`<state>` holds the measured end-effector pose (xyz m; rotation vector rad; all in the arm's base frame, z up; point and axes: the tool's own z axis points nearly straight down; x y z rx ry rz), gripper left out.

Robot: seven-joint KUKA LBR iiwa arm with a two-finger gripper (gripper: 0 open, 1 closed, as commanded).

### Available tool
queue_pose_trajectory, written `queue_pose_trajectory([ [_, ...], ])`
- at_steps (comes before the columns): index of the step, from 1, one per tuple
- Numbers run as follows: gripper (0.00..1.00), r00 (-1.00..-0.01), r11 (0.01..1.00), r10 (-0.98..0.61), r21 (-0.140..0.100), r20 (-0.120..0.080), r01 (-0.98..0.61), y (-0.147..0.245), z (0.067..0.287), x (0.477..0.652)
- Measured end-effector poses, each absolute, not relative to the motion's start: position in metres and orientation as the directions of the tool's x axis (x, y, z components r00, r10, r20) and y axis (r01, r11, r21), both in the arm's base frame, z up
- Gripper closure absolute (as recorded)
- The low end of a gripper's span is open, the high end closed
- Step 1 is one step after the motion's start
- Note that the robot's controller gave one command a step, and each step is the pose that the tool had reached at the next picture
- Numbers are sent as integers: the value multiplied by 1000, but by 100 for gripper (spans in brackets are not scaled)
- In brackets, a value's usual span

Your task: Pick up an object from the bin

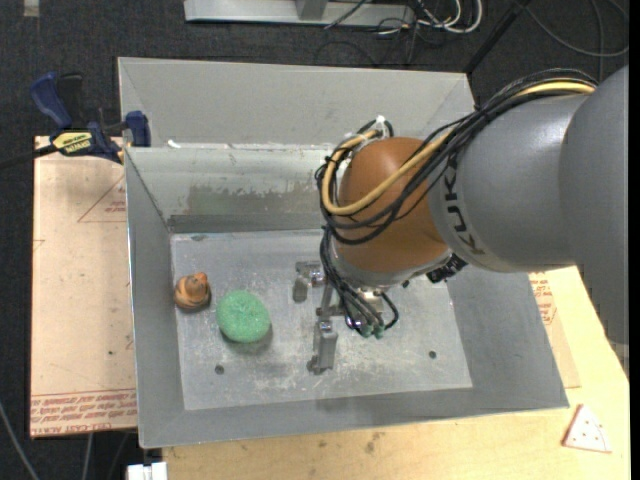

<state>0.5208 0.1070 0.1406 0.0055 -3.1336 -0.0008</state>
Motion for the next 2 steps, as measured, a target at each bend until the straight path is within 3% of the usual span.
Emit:
queue_pose_trajectory([
  [1,0,-1000,1000,-1,2,0,-1,107,145,523],
  [2,0,-999,999,-46,2,-12,-46,146,103,544],
])
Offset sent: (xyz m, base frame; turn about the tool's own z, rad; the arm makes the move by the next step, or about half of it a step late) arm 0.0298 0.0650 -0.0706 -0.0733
